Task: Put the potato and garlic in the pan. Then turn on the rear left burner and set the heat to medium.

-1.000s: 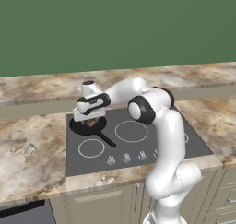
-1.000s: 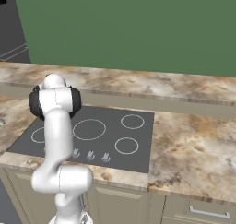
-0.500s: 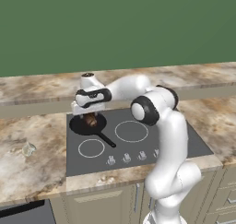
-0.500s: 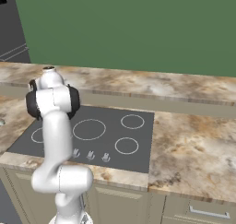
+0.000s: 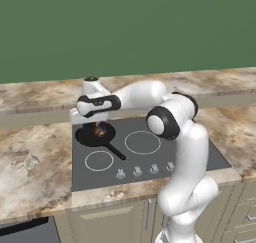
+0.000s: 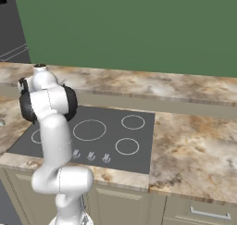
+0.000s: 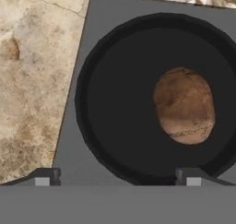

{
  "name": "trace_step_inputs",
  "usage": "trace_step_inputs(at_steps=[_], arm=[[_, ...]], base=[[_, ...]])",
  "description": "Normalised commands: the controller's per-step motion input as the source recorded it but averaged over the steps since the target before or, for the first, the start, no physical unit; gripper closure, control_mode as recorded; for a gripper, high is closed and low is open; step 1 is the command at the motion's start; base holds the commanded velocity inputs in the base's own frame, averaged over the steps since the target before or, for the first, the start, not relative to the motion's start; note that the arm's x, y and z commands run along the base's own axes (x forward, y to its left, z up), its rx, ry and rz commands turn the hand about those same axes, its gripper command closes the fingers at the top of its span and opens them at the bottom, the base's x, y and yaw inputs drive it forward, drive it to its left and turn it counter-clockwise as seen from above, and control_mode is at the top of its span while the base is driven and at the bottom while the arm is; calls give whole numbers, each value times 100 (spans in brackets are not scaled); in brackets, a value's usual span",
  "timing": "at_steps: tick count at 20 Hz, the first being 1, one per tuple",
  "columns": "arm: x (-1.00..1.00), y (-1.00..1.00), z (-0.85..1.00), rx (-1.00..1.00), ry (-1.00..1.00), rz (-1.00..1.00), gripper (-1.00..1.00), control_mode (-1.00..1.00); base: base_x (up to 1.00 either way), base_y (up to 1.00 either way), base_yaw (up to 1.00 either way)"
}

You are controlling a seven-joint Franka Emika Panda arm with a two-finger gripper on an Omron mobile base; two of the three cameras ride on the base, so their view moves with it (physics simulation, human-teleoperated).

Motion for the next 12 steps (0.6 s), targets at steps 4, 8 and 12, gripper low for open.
trace_step_inputs(at_steps=[4, 8, 12], arm=[[-53, 39, 0, 15, -16, 0, -100, -100], [-47, 47, 0, 12, -20, 0, -100, -100], [-46, 48, 19, 5, -8, 0, -100, -100]], base=[[0, 0, 0], [0, 0, 0], [0, 0, 0]])
